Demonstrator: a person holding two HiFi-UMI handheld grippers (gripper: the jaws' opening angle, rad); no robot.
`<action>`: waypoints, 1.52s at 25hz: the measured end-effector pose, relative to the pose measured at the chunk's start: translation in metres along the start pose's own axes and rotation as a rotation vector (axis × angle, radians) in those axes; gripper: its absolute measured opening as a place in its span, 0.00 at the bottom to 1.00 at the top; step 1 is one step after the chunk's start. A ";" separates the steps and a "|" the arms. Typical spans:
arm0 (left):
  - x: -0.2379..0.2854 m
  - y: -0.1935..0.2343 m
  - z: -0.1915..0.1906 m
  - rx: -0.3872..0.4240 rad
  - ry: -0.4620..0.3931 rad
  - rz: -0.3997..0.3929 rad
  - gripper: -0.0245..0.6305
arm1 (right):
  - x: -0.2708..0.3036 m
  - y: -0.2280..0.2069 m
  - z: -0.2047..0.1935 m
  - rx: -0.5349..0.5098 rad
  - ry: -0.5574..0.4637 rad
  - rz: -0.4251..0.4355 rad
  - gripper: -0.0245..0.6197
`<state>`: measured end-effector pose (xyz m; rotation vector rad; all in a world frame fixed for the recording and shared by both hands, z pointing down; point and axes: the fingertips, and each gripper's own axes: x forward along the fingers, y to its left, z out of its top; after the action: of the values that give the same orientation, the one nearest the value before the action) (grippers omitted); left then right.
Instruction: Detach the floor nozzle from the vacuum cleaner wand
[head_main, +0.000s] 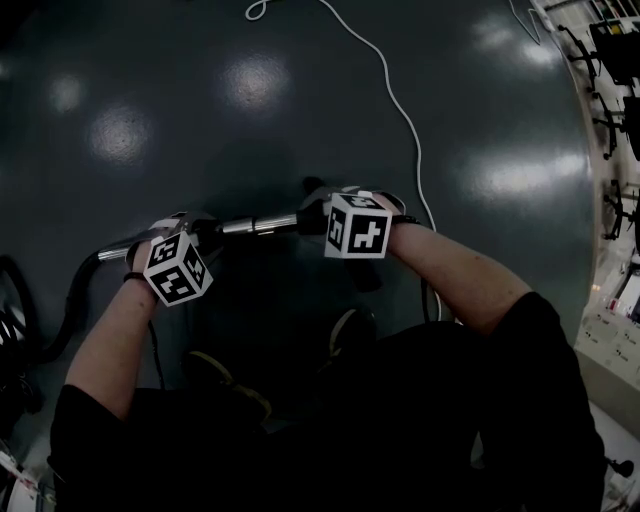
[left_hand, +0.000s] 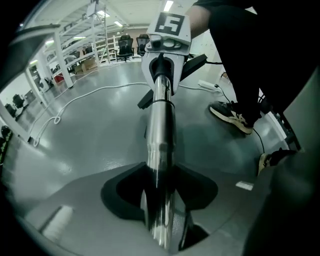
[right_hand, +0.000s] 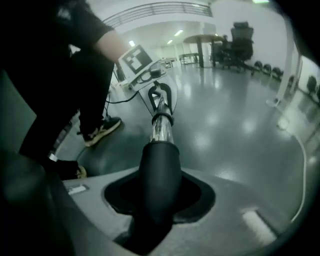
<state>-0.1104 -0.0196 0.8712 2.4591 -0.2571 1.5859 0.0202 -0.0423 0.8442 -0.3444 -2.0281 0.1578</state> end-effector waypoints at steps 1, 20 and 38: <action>0.001 -0.001 0.001 0.005 0.003 -0.004 0.30 | 0.000 0.004 -0.001 0.059 -0.002 0.056 0.23; 0.006 -0.003 0.003 -0.008 -0.019 -0.051 0.30 | 0.001 0.004 -0.010 0.053 -0.022 0.075 0.23; -0.002 0.000 0.005 -0.049 -0.070 -0.089 0.30 | -0.013 -0.031 0.000 -0.631 0.057 -0.511 0.23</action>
<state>-0.1070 -0.0212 0.8678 2.4560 -0.1923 1.4425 0.0207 -0.0758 0.8408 -0.1992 -2.0020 -0.8099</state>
